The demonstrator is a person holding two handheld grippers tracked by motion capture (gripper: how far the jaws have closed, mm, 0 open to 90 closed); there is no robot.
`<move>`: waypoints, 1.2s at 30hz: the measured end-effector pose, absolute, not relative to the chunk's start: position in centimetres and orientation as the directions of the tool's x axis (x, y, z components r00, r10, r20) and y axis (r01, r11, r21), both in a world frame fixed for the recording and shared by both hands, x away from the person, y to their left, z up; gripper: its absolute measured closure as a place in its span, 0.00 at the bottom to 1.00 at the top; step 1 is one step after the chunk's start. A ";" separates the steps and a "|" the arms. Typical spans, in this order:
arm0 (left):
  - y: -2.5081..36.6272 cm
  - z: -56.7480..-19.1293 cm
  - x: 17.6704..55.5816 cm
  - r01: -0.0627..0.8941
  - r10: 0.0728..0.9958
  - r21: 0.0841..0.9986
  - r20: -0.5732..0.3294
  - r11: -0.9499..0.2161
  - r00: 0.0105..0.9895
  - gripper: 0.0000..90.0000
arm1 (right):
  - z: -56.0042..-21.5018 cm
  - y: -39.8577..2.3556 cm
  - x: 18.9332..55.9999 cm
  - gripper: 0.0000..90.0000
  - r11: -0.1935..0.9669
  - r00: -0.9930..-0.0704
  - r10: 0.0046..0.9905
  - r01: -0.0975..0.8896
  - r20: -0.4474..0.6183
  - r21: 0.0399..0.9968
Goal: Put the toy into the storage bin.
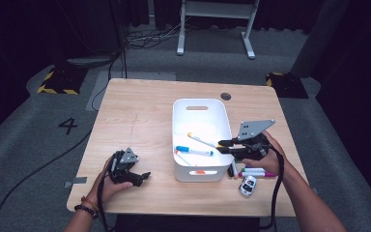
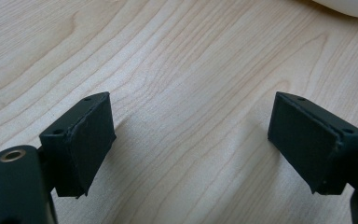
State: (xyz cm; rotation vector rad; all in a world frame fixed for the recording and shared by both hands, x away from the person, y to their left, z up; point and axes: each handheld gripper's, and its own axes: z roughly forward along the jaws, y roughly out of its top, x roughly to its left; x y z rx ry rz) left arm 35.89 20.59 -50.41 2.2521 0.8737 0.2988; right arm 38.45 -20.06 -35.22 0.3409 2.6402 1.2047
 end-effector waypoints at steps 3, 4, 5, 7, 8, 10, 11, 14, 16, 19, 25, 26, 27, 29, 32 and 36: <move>20.6 -50.4 35.9 0.505 0.664 0.679 -0.033 -0.533 0.747 0.16 | -35.5 -19.3 38.6 0.83 0.660 -0.956 0.278 0.117 -0.096 0.742; 20.6 -50.4 35.9 0.505 0.664 0.679 -0.033 -0.533 0.747 0.16 | -35.6 -19.1 38.6 0.83 0.666 -0.957 0.275 0.122 -0.090 0.736; 20.6 -50.4 35.9 0.505 0.664 0.679 -0.033 -0.533 0.747 0.16 | -35.7 -18.9 38.7 0.83 0.671 -0.960 0.268 0.122 -0.085 0.731; 20.6 -50.4 35.9 0.505 0.665 0.679 -0.034 -0.533 0.746 0.16 | -35.8 -18.6 38.8 0.83 0.694 -0.963 0.256 0.122 -0.086 0.709; 20.6 -50.4 35.9 0.505 0.664 0.679 -0.033 -0.533 0.747 0.16 | -35.9 -18.4 38.9 0.83 0.703 -0.966 0.247 0.119 -0.083 0.702; 20.6 -50.4 35.9 0.504 0.665 0.679 -0.031 -0.534 0.747 0.16 | -36.0 -18.3 39.0 0.83 0.719 -0.970 0.229 0.110 -0.084 0.687; 20.6 -50.4 35.9 0.506 0.664 0.678 -0.036 -0.533 0.747 0.16 | -36.1 -18.2 39.1 0.83 0.723 -0.972 0.225 0.116 -0.073 0.681; 20.6 -50.4 35.9 0.504 0.665 0.679 -0.031 -0.534 0.747 0.16 | -36.3 -18.2 39.2 0.83 0.743 -0.975 0.213 0.120 -0.062 0.659; 20.6 -50.4 35.9 0.504 0.665 0.680 -0.032 -0.533 0.747 0.16 | -36.3 -18.3 39.1 0.83 0.745 -0.977 0.207 0.123 -0.052 0.656; 20.6 -50.4 35.9 0.504 0.664 0.679 -0.033 -0.533 0.747 0.16 | -36.3 -18.4 39.1 0.83 0.752 -0.976 0.212 0.128 -0.054 0.647; 20.6 -50.4 35.9 0.505 0.664 0.679 -0.034 -0.533 0.747 0.16 | -36.5 -18.4 39.3 0.83 0.760 -0.975 0.219 0.142 -0.045 0.634; 20.6 -50.4 35.9 0.505 0.664 0.679 -0.034 -0.533 0.747 0.16 | -36.6 -18.4 39.4 0.83 0.760 -0.974 0.221 0.141 -0.049 0.634; 20.6 -50.4 35.9 0.505 0.664 0.679 -0.034 -0.533 0.747 0.16 | -36.6 -18.4 39.4 0.83 0.760 -0.974 0.221 0.141 -0.049 0.634; 20.6 -50.4 35.9 0.503 0.664 0.679 -0.031 -0.534 0.747 0.16 | -36.7 -18.5 39.5 0.81 0.752 -0.970 0.237 0.150 -0.051 0.642; 20.6 -50.4 35.9 0.506 0.664 0.679 -0.036 -0.533 0.747 0.16 | -36.6 -18.7 39.6 0.80 0.740 -0.965 0.254 0.154 -0.061 0.654; 20.6 -50.4 35.9 0.505 0.664 0.679 -0.034 -0.533 0.747 0.16 | -36.3 -19.2 39.6 0.77 0.713 -0.960 0.273 0.154 -0.069 0.684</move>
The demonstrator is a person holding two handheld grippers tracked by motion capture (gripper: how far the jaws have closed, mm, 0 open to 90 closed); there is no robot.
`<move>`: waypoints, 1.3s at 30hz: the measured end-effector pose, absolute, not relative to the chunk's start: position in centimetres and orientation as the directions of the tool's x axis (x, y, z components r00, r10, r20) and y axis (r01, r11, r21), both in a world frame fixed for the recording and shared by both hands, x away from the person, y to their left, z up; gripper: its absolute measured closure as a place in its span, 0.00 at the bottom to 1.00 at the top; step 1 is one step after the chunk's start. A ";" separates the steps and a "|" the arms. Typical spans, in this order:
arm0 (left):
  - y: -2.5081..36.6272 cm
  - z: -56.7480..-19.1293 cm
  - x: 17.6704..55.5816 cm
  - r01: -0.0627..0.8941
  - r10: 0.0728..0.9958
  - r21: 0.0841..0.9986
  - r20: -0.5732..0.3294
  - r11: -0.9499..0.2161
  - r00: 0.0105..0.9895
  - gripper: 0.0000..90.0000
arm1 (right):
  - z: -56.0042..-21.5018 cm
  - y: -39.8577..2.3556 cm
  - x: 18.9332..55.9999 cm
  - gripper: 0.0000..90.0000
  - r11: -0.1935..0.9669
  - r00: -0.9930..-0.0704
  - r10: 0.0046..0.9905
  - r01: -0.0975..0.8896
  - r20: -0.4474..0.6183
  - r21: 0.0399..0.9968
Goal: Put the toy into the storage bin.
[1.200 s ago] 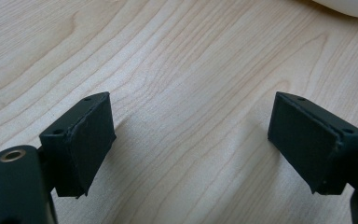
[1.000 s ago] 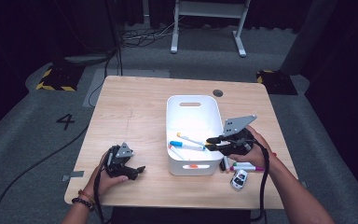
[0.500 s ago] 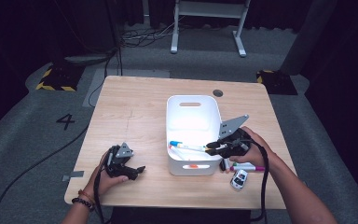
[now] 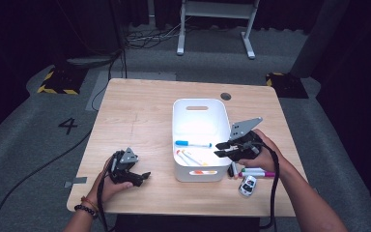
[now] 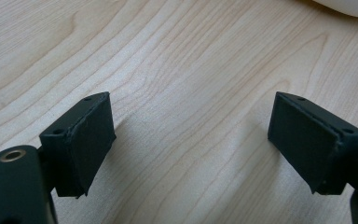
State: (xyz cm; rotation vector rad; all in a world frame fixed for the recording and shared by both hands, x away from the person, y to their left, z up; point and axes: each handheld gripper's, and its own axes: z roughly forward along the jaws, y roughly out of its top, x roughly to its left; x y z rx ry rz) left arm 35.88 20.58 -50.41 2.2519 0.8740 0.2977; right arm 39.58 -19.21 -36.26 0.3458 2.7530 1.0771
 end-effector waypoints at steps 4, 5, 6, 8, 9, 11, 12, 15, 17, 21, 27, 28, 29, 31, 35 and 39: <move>20.6 -50.4 35.9 0.506 0.664 0.678 -0.036 -0.533 0.747 0.16 | -35.7 -20.1 39.3 0.74 0.676 -0.952 0.298 0.158 -0.072 0.719; 20.6 -50.4 35.9 0.506 0.664 0.678 -0.036 -0.533 0.747 0.16 | -35.6 -20.5 39.2 0.73 0.672 -0.950 0.304 0.156 -0.077 0.724; 20.6 -50.4 35.9 0.504 0.664 0.679 -0.031 -0.534 0.747 0.16 | -35.5 -20.8 39.1 0.73 0.661 -0.946 0.316 0.165 -0.073 0.732; 20.6 -50.4 35.9 0.506 0.664 0.678 -0.036 -0.533 0.747 0.16 | -35.3 -21.6 39.0 0.72 0.641 -0.939 0.335 0.168 -0.077 0.749; 20.6 -50.4 35.9 0.506 0.664 0.678 -0.036 -0.533 0.747 0.16 | -35.2 -22.1 39.1 0.71 0.639 -0.935 0.344 0.165 -0.086 0.751; 20.6 -50.4 35.9 0.506 0.664 0.678 -0.037 -0.533 0.747 0.16 | -35.0 -23.0 39.0 0.70 0.621 -0.923 0.374 0.180 -0.086 0.763; 20.6 -50.4 35.9 0.507 0.664 0.678 -0.037 -0.533 0.747 0.16 | -34.9 -23.5 39.0 0.70 0.612 -0.920 0.384 0.184 -0.086 0.770; 20.6 -50.4 35.9 0.504 0.664 0.679 -0.033 -0.534 0.747 0.16 | -34.8 -24.6 38.9 0.70 0.594 -0.907 0.411 0.194 -0.087 0.780; 20.6 -50.4 35.9 0.506 0.664 0.678 -0.036 -0.533 0.747 0.16 | -35.0 -26.1 38.9 0.69 0.568 -0.891 0.448 0.216 -0.079 0.795; 20.6 -50.4 35.9 0.505 0.664 0.679 -0.034 -0.533 0.747 0.16 | -35.6 -27.8 38.9 0.69 0.574 -0.866 0.489 0.233 -0.101 0.785; 20.6 -50.4 35.9 0.507 0.664 0.678 -0.037 -0.533 0.747 0.16 | -38.1 -31.9 39.6 0.69 0.581 -0.791 0.600 0.327 -0.121 0.745; 20.6 -50.4 35.9 0.507 0.664 0.678 -0.037 -0.533 0.747 0.16 | -38.5 -32.5 39.7 0.68 0.570 -0.781 0.614 0.339 -0.114 0.748; 20.6 -50.4 35.9 0.507 0.664 0.678 -0.037 -0.533 0.747 0.16 | -38.5 -32.5 39.7 0.68 0.570 -0.781 0.614 0.339 -0.114 0.748; 20.6 -50.4 35.9 0.506 0.664 0.678 -0.035 -0.533 0.747 0.16 | -39.6 -34.1 40.0 0.68 0.563 -0.755 0.645 0.369 -0.114 0.740; 20.6 -50.4 35.9 0.504 0.664 0.679 -0.033 -0.534 0.747 0.16 | -41.1 -35.6 40.8 0.67 0.535 -0.734 0.675 0.417 -0.074 0.735; 20.6 -50.4 35.9 0.506 0.664 0.678 -0.036 -0.533 0.747 0.16 | -43.6 -36.9 42.3 0.65 0.523 -0.717 0.696 0.478 -0.030 0.705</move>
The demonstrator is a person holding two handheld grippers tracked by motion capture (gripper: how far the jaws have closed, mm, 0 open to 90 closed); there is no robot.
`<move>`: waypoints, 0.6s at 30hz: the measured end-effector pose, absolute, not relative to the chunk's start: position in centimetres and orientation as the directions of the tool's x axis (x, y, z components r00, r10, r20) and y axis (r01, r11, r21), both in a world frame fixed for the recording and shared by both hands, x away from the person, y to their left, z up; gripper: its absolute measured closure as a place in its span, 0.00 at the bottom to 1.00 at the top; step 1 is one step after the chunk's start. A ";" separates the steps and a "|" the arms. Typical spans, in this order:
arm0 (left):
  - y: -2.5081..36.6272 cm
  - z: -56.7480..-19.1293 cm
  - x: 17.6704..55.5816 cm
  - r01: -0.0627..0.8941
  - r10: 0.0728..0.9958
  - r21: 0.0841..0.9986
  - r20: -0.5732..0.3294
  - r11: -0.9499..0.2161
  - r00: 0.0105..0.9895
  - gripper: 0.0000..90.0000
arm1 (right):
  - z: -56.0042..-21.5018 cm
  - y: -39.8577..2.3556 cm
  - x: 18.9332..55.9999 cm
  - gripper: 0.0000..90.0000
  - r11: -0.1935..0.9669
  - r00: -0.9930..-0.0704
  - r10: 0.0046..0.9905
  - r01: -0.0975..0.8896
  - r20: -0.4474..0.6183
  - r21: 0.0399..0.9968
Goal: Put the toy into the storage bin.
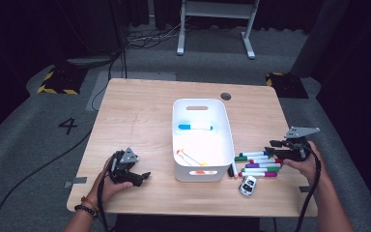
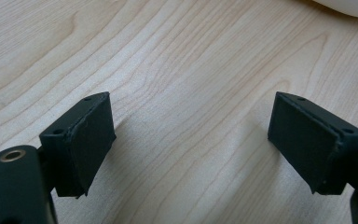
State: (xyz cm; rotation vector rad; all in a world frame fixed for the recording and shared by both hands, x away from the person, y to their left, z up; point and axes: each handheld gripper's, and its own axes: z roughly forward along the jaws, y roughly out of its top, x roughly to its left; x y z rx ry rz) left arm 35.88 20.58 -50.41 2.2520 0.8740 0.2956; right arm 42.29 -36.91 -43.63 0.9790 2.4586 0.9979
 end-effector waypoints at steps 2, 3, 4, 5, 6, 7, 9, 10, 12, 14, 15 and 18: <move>20.6 -50.4 35.9 0.507 0.663 0.678 -0.037 -0.533 0.747 0.16 | -44.1 -37.1 42.6 0.64 0.534 -0.720 0.694 0.485 -0.030 0.692; 20.6 -50.4 35.9 0.507 0.663 0.677 -0.037 -0.533 0.748 0.16 | -44.8 -37.5 43.2 0.64 0.532 -0.714 0.700 0.504 -0.020 0.681; 20.6 -50.4 35.9 0.507 0.663 0.678 -0.037 -0.533 0.747 0.16 | -45.0 -37.6 43.5 0.63 0.528 -0.705 0.709 0.514 -0.018 0.676; 20.6 -50.4 35.9 0.507 0.663 0.678 -0.037 -0.533 0.747 0.16 | -45.2 -37.7 43.6 0.63 0.519 -0.698 0.716 0.522 -0.011 0.677; 20.6 -50.4 35.9 0.507 0.663 0.678 -0.037 -0.533 0.747 0.16 | -45.2 -37.7 43.6 0.63 0.519 -0.698 0.716 0.522 -0.011 0.677; 20.6 -50.4 35.9 0.507 0.664 0.678 -0.038 -0.532 0.747 0.16 | -45.5 -37.9 43.9 0.63 0.521 -0.693 0.721 0.530 -0.012 0.670; 20.6 -50.4 35.9 0.506 0.664 0.678 -0.035 -0.533 0.747 0.16 | -45.7 -37.9 44.0 0.63 0.520 -0.693 0.721 0.535 -0.006 0.666; 20.6 -50.4 35.9 0.505 0.664 0.679 -0.034 -0.533 0.747 0.16 | -45.8 -38.0 44.0 0.63 0.523 -0.695 0.719 0.535 -0.007 0.663; 20.6 -50.4 35.9 0.507 0.664 0.678 -0.038 -0.532 0.747 0.16 | -46.2 -38.1 44.2 0.63 0.528 -0.695 0.719 0.541 -0.006 0.655; 20.6 -50.4 35.9 0.506 0.663 0.678 -0.037 -0.533 0.748 0.16 | -46.4 -38.1 44.2 0.63 0.520 -0.696 0.718 0.545 0.009 0.658; 20.6 -50.4 35.9 0.506 0.663 0.678 -0.037 -0.533 0.748 0.16 | -46.6 -38.2 44.4 0.63 0.517 -0.695 0.719 0.551 0.018 0.655; 20.6 -50.4 35.9 0.506 0.663 0.678 -0.037 -0.533 0.747 0.16 | -46.9 -38.3 44.7 0.68 0.513 -0.680 0.734 0.564 0.011 0.647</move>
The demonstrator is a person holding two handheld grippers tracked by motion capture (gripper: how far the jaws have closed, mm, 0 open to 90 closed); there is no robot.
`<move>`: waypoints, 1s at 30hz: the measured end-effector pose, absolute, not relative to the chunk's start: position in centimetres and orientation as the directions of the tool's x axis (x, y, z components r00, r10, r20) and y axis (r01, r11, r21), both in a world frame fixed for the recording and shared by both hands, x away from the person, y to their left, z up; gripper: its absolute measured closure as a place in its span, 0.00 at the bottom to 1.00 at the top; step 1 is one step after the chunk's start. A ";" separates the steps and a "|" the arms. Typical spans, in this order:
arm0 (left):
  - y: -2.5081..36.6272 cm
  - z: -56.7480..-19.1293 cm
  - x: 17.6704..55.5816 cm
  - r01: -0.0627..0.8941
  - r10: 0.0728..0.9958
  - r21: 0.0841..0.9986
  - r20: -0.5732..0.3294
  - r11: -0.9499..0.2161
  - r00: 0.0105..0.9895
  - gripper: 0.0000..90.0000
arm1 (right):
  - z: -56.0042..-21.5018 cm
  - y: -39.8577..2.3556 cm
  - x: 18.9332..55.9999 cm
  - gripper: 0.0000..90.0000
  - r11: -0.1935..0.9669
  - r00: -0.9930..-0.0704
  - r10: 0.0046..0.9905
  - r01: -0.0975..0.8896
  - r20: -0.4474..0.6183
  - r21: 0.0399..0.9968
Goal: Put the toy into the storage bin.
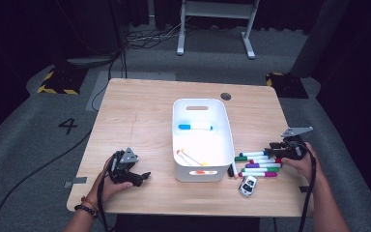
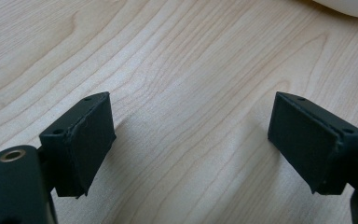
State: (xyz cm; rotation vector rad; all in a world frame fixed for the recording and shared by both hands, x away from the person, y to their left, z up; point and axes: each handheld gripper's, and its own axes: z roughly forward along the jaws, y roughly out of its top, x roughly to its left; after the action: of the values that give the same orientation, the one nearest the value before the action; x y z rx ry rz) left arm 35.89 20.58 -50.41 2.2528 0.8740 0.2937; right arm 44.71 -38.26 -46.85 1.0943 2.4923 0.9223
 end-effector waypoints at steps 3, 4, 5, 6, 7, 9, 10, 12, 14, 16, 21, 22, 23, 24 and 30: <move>20.6 -50.4 35.9 0.506 0.663 0.678 -0.037 -0.533 0.747 0.16 | -47.3 -38.4 45.0 0.66 0.503 -0.680 0.732 0.578 0.038 0.642; 20.6 -50.4 35.9 0.506 0.663 0.678 -0.037 -0.533 0.747 0.16 | -47.4 -38.4 45.1 0.66 0.500 -0.675 0.736 0.587 0.045 0.637; 20.6 -50.4 35.9 0.506 0.664 0.678 -0.035 -0.533 0.747 0.16 | -47.5 -38.4 45.2 0.66 0.493 -0.670 0.740 0.591 0.049 0.638; 20.6 -50.4 35.9 0.506 0.663 0.678 -0.037 -0.533 0.747 0.16 | -47.5 -38.4 45.2 0.67 0.490 -0.669 0.741 0.595 0.055 0.637; 20.6 -50.4 35.9 0.506 0.663 0.678 -0.037 -0.533 0.747 0.16 | -47.6 -38.4 45.3 0.67 0.498 -0.672 0.740 0.589 0.043 0.636; 20.6 -50.4 35.9 0.506 0.663 0.678 -0.037 -0.533 0.747 0.16 | -47.7 -38.3 45.5 0.69 0.493 -0.676 0.736 0.584 0.050 0.645; 20.6 -50.4 35.9 0.506 0.663 0.678 -0.037 -0.533 0.747 0.16 | -47.7 -38.2 45.5 0.69 0.494 -0.675 0.736 0.589 0.054 0.639; 20.6 -50.4 35.9 0.506 0.663 0.678 -0.037 -0.533 0.748 0.16 | -48.0 -37.9 45.8 0.70 0.509 -0.679 0.733 0.587 0.041 0.629; 20.6 -50.4 35.9 0.506 0.663 0.678 -0.037 -0.533 0.748 0.16 | -48.1 -37.7 45.8 0.71 0.520 -0.682 0.730 0.590 0.037 0.617; 20.6 -50.4 35.9 0.506 0.663 0.678 -0.037 -0.533 0.747 0.16 | -48.3 -37.4 46.1 0.73 0.517 -0.678 0.734 0.588 0.030 0.622; 20.6 -50.4 35.9 0.506 0.663 0.678 -0.037 -0.533 0.748 0.16 | -48.3 -36.7 46.2 0.82 0.538 -0.682 0.732 0.570 -0.009 0.621; 20.6 -50.4 35.9 0.506 0.663 0.678 -0.037 -0.533 0.748 0.16 | -48.3 -36.7 46.2 0.82 0.538 -0.682 0.732 0.570 -0.009 0.621; 20.6 -50.4 35.9 0.507 0.663 0.678 -0.037 -0.533 0.747 0.16 | -48.3 -36.6 46.2 0.83 0.527 -0.673 0.740 0.578 -0.002 0.623; 20.6 -50.4 35.9 0.507 0.664 0.678 -0.037 -0.533 0.747 0.16 | -48.3 -36.6 46.2 0.83 0.534 -0.677 0.736 0.574 -0.007 0.621; 20.6 -50.4 35.9 0.506 0.663 0.678 -0.037 -0.533 0.747 0.16 | -48.2 -36.3 46.3 0.83 0.529 -0.652 0.757 0.587 -0.029 0.612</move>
State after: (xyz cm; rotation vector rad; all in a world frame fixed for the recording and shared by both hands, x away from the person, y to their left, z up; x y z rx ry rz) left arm 35.89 20.58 -50.42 2.2525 0.8738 0.2941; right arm 46.25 -36.33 -48.17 1.1224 2.4800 0.8297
